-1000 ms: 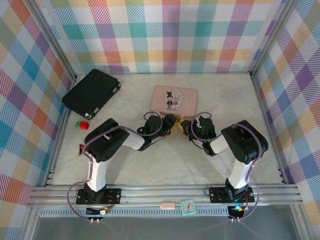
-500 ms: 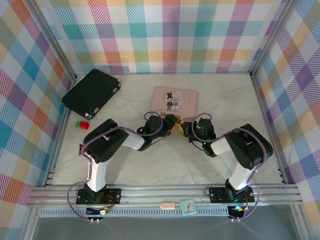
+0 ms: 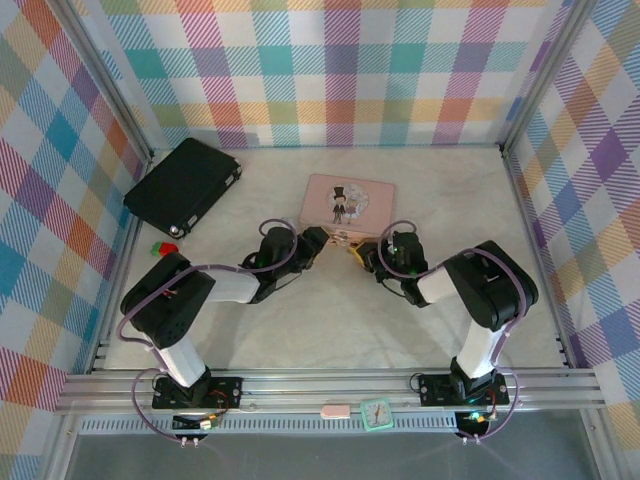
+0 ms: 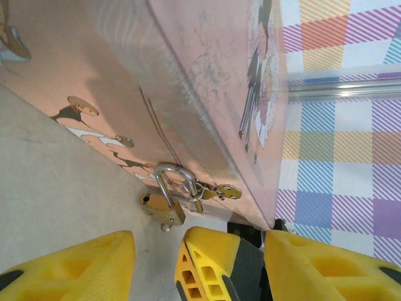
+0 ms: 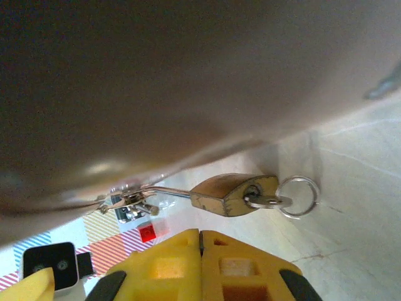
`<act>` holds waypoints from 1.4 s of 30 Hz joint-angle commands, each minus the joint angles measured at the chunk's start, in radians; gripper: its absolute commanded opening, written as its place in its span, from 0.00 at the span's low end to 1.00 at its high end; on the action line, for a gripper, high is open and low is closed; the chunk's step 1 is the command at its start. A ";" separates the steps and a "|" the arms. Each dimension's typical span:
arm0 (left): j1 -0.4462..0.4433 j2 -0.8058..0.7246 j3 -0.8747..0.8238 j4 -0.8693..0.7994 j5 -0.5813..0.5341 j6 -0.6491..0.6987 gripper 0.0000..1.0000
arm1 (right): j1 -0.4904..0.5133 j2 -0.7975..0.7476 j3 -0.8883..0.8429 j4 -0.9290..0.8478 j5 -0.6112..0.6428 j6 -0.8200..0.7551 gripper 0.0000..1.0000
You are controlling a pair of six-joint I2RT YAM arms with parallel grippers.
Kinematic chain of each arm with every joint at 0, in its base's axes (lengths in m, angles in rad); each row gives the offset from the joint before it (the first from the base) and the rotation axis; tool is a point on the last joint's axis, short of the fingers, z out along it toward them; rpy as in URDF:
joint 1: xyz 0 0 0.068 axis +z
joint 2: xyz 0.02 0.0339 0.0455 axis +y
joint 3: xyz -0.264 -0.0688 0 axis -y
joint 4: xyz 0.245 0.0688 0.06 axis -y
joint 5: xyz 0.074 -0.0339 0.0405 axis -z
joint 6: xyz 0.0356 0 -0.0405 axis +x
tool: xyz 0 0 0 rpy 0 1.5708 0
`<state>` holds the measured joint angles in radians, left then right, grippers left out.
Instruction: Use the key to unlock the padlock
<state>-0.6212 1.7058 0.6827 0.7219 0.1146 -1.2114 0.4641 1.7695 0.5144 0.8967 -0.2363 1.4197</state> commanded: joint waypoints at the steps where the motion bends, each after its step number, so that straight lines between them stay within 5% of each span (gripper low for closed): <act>1: 0.027 -0.008 -0.010 -0.062 0.012 0.065 0.55 | -0.005 -0.062 0.044 -0.103 -0.017 -0.058 0.00; 5: 0.044 0.042 0.020 -0.002 0.057 0.065 0.54 | -0.007 -0.110 0.051 -0.177 -0.016 -0.117 0.00; 7: 0.055 0.053 0.038 0.005 0.075 0.072 0.54 | -0.007 -0.156 0.052 -0.241 -0.006 -0.193 0.10; 13: 0.132 0.024 0.079 -0.045 0.089 0.159 0.55 | -0.001 -0.319 0.189 -0.793 0.074 -0.563 0.41; 18: 0.202 0.022 0.176 -0.121 0.152 0.260 0.58 | 0.028 -0.325 0.270 -0.995 0.124 -0.676 0.59; 29: 0.289 0.066 0.322 -0.253 0.213 0.418 0.61 | 0.166 -0.130 0.460 -1.147 0.303 -0.710 0.61; 42: 0.310 0.085 0.208 -0.078 0.259 0.289 0.61 | 0.230 0.078 0.647 -1.291 0.646 -0.629 0.57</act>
<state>-0.3180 1.7638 0.9237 0.5552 0.3431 -0.8738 0.6804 1.8229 1.1320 -0.3351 0.3027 0.7628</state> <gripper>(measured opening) 0.612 0.577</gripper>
